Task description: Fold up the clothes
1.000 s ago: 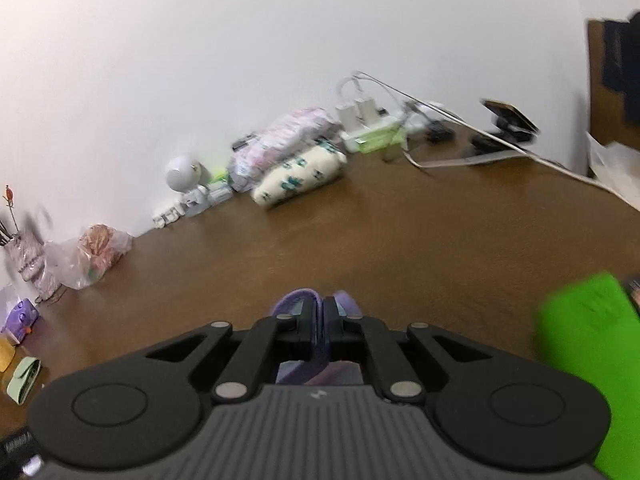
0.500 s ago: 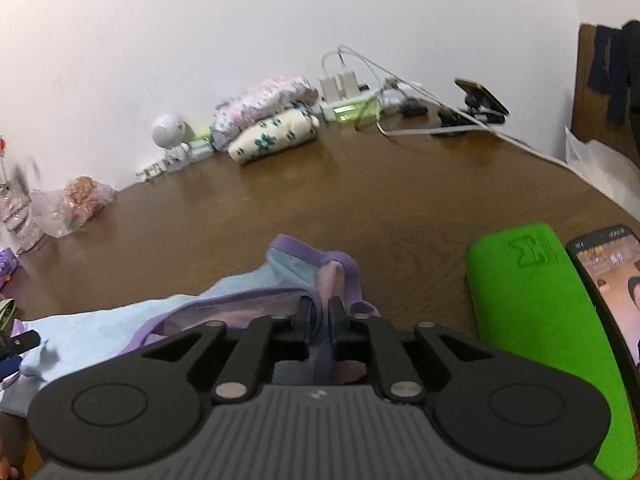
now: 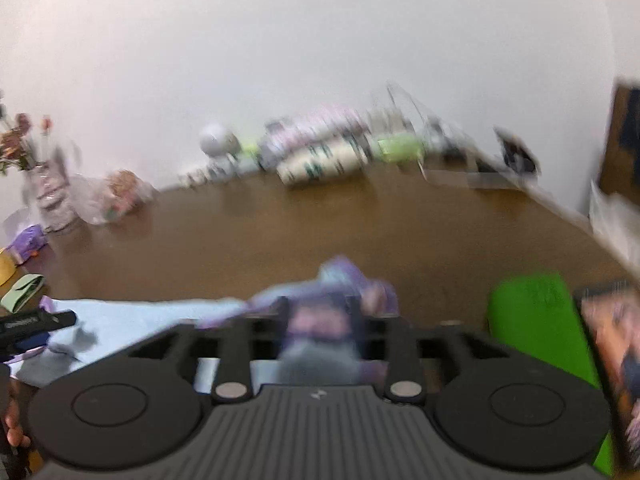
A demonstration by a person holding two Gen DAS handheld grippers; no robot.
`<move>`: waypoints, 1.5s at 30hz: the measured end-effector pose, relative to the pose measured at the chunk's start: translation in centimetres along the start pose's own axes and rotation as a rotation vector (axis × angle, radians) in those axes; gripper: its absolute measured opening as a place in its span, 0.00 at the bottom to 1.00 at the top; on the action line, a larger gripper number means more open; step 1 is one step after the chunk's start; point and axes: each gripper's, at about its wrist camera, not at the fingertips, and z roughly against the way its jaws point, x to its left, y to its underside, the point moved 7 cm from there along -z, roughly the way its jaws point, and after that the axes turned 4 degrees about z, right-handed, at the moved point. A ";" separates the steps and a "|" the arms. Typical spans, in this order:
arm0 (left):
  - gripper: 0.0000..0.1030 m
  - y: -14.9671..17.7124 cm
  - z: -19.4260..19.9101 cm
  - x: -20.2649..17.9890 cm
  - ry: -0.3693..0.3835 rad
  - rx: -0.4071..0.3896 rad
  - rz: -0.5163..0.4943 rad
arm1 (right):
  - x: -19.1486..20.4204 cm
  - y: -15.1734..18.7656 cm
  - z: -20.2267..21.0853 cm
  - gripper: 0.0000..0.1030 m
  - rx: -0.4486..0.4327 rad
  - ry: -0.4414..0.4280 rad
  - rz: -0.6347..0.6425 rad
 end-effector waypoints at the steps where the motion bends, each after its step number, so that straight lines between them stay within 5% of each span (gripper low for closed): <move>1: 0.76 0.0 0.0 0.0 0.001 0.000 0.000 | 0.4 -0.7 0.2 0.42 -0.025 0.002 0.026; 5: 0.77 0.0 0.0 0.0 0.003 0.000 -0.001 | 1.4 -3.1 -1.5 0.42 -0.048 -0.001 0.079; 10: 0.77 0.0 0.0 -0.1 0.005 -0.002 0.002 | 2.0 -3.2 -7.8 0.40 0.123 0.021 0.119; 13: 0.77 0.1 0.0 -0.1 0.005 -0.002 0.002 | 1.5 -1.3 -9.3 0.05 0.222 0.007 0.070; 20: 0.78 0.1 0.0 -0.1 0.008 -0.002 0.000 | -1.3 0.7 -6.4 0.02 0.182 0.050 -0.028; 25: 0.79 0.0 0.0 0.0 0.013 -0.001 0.002 | -2.4 1.5 -4.7 0.10 0.156 0.064 -0.084; 27: 0.79 0.0 0.0 0.0 0.016 -0.001 0.002 | -2.3 1.3 -3.7 0.41 0.130 0.083 -0.071; 29: 0.79 0.0 0.0 -0.1 0.017 0.000 0.001 | -2.1 1.2 -2.9 0.52 0.105 0.122 -0.026; 37: 0.80 0.0 0.0 0.0 0.021 0.001 0.002 | -1.8 2.9 -3.8 0.52 0.174 0.157 0.003; 40: 0.80 0.1 0.0 0.0 0.022 0.001 0.003 | -2.5 3.1 -4.0 0.36 0.159 0.188 0.007; 41: 0.80 0.1 0.0 0.0 0.022 0.000 0.003 | -2.7 3.0 -4.0 0.21 0.155 0.188 0.001; 45: 0.80 0.1 0.1 0.0 0.023 0.001 0.003 | -3.3 2.7 -4.3 0.10 0.145 0.181 -0.019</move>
